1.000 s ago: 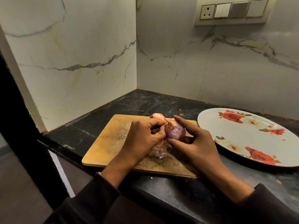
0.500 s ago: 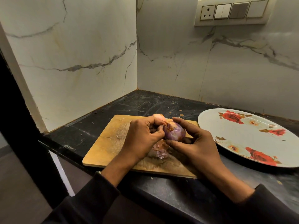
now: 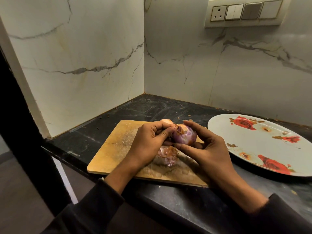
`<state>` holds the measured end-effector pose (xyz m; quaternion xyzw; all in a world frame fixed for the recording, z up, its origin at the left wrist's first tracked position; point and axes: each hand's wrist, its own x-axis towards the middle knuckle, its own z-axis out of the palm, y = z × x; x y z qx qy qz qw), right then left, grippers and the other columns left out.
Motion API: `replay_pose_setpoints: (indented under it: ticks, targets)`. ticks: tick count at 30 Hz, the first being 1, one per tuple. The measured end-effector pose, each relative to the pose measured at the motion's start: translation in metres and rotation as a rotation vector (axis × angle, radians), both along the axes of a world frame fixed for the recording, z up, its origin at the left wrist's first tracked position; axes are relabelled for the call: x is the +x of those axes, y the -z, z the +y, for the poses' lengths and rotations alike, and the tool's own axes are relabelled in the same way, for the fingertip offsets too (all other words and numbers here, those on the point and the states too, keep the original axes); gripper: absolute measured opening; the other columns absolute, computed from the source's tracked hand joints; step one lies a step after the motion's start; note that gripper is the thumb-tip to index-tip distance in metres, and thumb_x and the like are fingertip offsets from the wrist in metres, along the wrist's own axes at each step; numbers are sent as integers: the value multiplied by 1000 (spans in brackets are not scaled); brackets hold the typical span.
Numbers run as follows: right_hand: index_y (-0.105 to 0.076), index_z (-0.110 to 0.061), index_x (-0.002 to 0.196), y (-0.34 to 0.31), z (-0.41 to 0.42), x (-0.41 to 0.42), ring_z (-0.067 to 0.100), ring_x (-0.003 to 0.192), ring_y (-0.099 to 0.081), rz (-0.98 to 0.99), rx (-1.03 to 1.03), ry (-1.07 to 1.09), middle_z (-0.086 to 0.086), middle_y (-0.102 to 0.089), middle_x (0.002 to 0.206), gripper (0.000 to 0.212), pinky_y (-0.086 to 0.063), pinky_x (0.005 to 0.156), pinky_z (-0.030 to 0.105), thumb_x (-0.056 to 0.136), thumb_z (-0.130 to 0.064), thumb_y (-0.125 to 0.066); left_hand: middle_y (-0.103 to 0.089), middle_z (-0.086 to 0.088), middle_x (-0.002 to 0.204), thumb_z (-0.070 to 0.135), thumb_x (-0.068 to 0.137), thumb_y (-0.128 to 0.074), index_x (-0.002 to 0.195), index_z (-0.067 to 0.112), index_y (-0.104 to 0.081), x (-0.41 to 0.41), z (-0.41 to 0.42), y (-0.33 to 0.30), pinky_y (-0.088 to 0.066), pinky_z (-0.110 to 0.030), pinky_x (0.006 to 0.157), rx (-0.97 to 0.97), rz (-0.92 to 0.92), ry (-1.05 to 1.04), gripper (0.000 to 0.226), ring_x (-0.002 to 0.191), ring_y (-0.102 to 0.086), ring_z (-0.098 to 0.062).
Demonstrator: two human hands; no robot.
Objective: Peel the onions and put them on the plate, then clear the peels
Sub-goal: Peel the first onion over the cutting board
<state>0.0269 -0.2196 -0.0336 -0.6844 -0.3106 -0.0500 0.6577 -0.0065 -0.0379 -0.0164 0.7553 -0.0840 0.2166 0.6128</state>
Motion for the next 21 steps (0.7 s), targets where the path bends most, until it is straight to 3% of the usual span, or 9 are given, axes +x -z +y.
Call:
replay_pose_setpoints:
  ticks: [4, 8, 12, 17, 21]
  targets:
    - [-65, -25, 131, 0, 1, -2, 15, 112, -71, -16, 1, 0, -5, -68, 129, 68, -59, 92, 32, 70, -7, -88, -75, 3, 96, 1, 94, -64, 98, 24, -71, -1, 0, 0, -59, -19, 70, 13, -10, 9, 24, 89, -74, -9]
    - [-64, -24, 132, -1, 1, -2, 18, 114, -70, -19, 0, -15, -2, -67, 130, 66, -59, 93, 38, 73, -6, -87, -74, 1, 106, -2, 95, -61, 109, 24, -69, -1, 0, 0, -59, -20, 75, 5, 2, 31, 30, 97, -73, -7]
    - [-66, -22, 129, -3, 1, -1, 20, 113, -70, 26, 36, -50, 0, -68, 129, 65, -59, 93, 41, 70, -4, -86, -76, 11, 91, -2, 98, -56, 106, 27, -69, -1, 0, 0, -59, -19, 72, -16, 47, 93, 33, 93, -74, -9]
    - [-69, -31, 122, -9, -1, -3, 9, 116, -66, -23, -41, 5, -11, -70, 122, 62, -56, 95, 29, 64, -17, -88, -76, 2, 103, -2, 94, -63, 112, 21, -70, 2, 3, 2, -61, -25, 77, 35, 27, 44, 30, 95, -74, -11]
    - [-68, -31, 119, -11, -2, -4, 5, 115, -66, 9, -23, -15, -7, -70, 122, 61, -55, 88, 18, 63, -15, -86, -75, -1, 108, 0, 93, -66, 116, 18, -72, 5, 6, 5, -61, -30, 82, 68, 19, 7, 29, 97, -74, -11]
